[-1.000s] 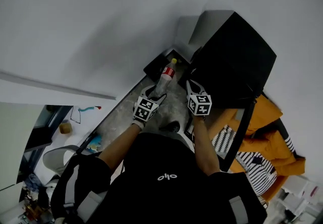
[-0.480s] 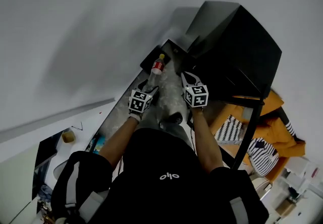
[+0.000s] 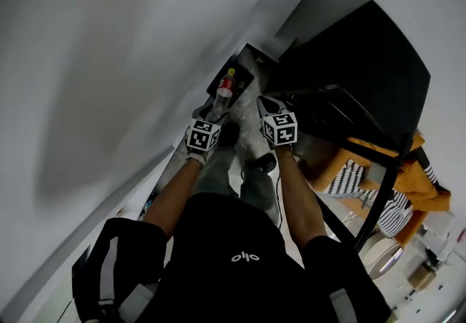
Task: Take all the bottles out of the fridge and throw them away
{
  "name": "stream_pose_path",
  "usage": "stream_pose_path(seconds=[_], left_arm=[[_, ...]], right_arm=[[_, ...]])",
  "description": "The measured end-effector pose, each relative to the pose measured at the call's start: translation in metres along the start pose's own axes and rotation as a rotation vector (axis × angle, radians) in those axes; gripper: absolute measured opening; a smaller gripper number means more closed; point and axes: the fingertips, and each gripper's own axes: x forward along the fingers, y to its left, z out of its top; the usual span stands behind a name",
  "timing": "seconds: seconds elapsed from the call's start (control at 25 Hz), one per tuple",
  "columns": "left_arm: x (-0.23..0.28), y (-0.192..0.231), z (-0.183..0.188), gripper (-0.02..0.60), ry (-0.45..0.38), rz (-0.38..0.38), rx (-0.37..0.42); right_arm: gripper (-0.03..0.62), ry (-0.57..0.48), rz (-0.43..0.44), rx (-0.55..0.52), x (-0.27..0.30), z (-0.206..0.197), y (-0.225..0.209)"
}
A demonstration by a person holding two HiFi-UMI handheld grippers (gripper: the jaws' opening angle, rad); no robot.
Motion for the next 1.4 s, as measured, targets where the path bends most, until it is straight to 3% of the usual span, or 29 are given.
stream_pose_path(seconds=[0.32, 0.76, 1.08, 1.2, 1.4], left_arm=[[0.061, 0.036, -0.025, 0.281, 0.120, -0.016, 0.003], [0.155, 0.065, -0.026, 0.281, 0.242, -0.026, 0.010], [0.178, 0.064, -0.013, 0.282, 0.226, -0.056, 0.053], [0.181, 0.064, -0.013, 0.370, 0.212, -0.082, 0.067], [0.168, 0.064, -0.030, 0.379, 0.224, -0.088, 0.076]], right_arm=[[0.009, 0.041, -0.010, 0.062, 0.051, -0.021, -0.028], [0.009, 0.157, 0.001, 0.098, 0.125, -0.073, -0.065], [0.009, 0.175, 0.026, 0.106, 0.138, -0.082, -0.065], [0.009, 0.171, 0.027, 0.112, 0.136, -0.082, -0.063], [0.009, 0.166, 0.019, 0.131, 0.123, -0.084, -0.060]])
